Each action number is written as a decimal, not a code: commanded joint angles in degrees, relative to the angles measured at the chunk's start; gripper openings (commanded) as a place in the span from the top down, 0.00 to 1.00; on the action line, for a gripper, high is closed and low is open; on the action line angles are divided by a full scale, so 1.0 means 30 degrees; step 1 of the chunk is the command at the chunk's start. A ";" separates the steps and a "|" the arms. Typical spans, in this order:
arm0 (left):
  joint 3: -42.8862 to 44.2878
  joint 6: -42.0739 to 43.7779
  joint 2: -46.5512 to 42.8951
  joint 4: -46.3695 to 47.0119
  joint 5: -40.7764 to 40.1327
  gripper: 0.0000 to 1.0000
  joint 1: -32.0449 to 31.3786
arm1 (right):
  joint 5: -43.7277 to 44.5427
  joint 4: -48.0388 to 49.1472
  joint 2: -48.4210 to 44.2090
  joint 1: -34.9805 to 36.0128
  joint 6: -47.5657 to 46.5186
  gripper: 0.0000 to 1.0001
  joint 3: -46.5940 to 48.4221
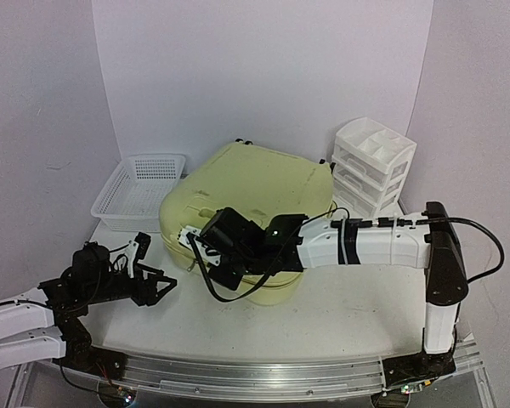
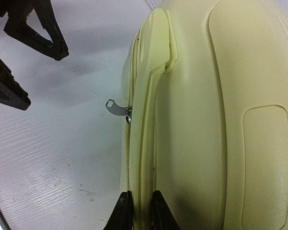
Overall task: Open, take out, and arrange the luggage
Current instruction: Pick up the handle of luggage, then open the zipper on the luggage, then pick up the bin from the corner of the board.
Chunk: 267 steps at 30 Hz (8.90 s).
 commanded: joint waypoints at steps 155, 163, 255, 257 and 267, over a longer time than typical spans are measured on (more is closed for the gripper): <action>0.9222 0.2110 1.0751 -0.2102 0.0060 1.00 0.4298 | -1.2404 -0.7040 -0.6758 -0.0213 -0.0569 1.00 -0.1655; 1.1446 0.3817 1.2624 -0.3331 0.0497 1.00 0.5489 | -1.1992 -0.7584 -0.7566 0.0995 -0.1127 1.00 -0.1513; 1.9118 -1.0599 1.4013 -1.3583 -0.8276 0.00 0.9862 | -0.0913 -0.4493 -1.0056 -1.0370 1.2088 0.02 -0.4336; 1.9222 -1.1494 1.4345 -1.3518 -0.8208 0.01 0.9888 | -0.0927 -0.4387 -1.0206 -1.0501 1.2185 0.02 -0.4493; 2.1133 -1.5895 1.8019 -1.3047 -0.7278 0.04 1.0215 | -0.0220 -0.4081 -1.0949 -1.0845 1.3130 0.02 -0.5411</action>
